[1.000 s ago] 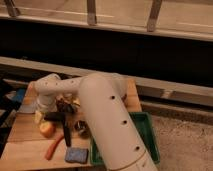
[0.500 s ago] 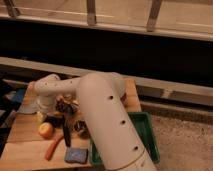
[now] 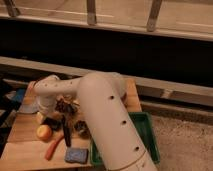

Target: Place eraser in purple bowl

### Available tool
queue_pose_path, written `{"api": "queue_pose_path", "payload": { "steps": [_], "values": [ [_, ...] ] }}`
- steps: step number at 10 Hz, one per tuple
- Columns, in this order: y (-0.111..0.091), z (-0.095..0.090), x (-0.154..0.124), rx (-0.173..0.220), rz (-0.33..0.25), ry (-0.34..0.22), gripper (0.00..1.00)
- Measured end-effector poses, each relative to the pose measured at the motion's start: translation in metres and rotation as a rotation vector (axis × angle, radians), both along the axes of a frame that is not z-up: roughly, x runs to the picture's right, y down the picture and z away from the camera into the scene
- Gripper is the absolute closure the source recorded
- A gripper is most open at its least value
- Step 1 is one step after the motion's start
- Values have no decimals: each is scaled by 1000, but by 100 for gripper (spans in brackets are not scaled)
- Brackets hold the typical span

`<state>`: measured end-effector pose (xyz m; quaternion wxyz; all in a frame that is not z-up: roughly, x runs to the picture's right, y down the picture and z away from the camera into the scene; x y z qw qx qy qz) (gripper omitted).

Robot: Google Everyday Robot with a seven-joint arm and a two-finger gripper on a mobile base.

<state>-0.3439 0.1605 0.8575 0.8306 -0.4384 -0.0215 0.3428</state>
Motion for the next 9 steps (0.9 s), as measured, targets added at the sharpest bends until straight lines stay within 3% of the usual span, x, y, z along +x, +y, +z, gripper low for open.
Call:
{"api": "queue_pose_path", "payload": {
  "steps": [3, 6, 7, 9],
  "values": [
    [-42, -29, 1, 82, 120, -129, 100],
    [-105, -75, 7, 172, 243, -239, 100],
    [-124, -86, 10, 205, 277, -263, 100],
    [-161, -89, 37, 265, 343, -254, 100]
  ]
}}
